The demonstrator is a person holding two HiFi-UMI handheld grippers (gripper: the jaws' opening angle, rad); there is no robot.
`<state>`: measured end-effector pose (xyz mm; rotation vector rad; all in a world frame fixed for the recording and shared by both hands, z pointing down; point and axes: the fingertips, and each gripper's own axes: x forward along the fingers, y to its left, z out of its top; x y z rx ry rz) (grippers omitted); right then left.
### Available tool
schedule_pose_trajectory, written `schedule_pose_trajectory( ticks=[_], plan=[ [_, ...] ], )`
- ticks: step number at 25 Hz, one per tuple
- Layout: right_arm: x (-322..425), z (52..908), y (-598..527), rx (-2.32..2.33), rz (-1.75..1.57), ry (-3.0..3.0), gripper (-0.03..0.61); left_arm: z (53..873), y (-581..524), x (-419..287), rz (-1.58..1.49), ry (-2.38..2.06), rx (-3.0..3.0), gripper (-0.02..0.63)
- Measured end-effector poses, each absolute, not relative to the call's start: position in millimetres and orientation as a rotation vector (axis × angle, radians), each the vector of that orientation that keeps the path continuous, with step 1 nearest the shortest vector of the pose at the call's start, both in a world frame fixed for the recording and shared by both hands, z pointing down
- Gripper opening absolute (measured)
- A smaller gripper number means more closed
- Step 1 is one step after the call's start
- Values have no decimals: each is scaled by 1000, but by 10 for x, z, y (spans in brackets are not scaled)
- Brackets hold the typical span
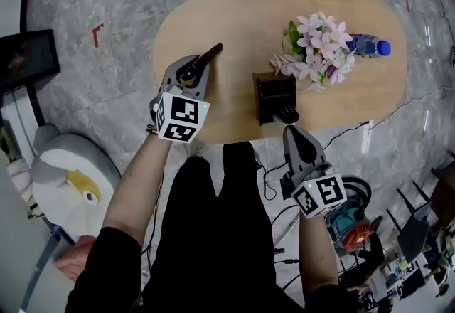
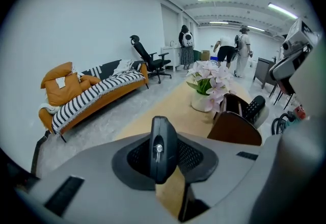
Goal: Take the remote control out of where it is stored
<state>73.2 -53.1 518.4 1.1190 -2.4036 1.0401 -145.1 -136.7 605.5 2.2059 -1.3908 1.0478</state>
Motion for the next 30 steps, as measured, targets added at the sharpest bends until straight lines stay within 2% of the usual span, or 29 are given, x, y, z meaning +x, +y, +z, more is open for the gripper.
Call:
schedule_pose_trajectory(
  ticks=[7, 17, 30],
  plan=[
    [592, 5185, -366, 1132, 1076, -2422, 8, 6199, -1066, -1571, 1104, -1375, 2166, 94],
    [340, 5427, -6, 1102, 1112, -2399, 6, 6724, -611, -1639, 1352, -1310, 2215, 94],
    [237, 5798, 43, 1090, 1036, -2394, 6, 7218, -366, -1711, 1363, -1281, 2152, 94]
  ],
)
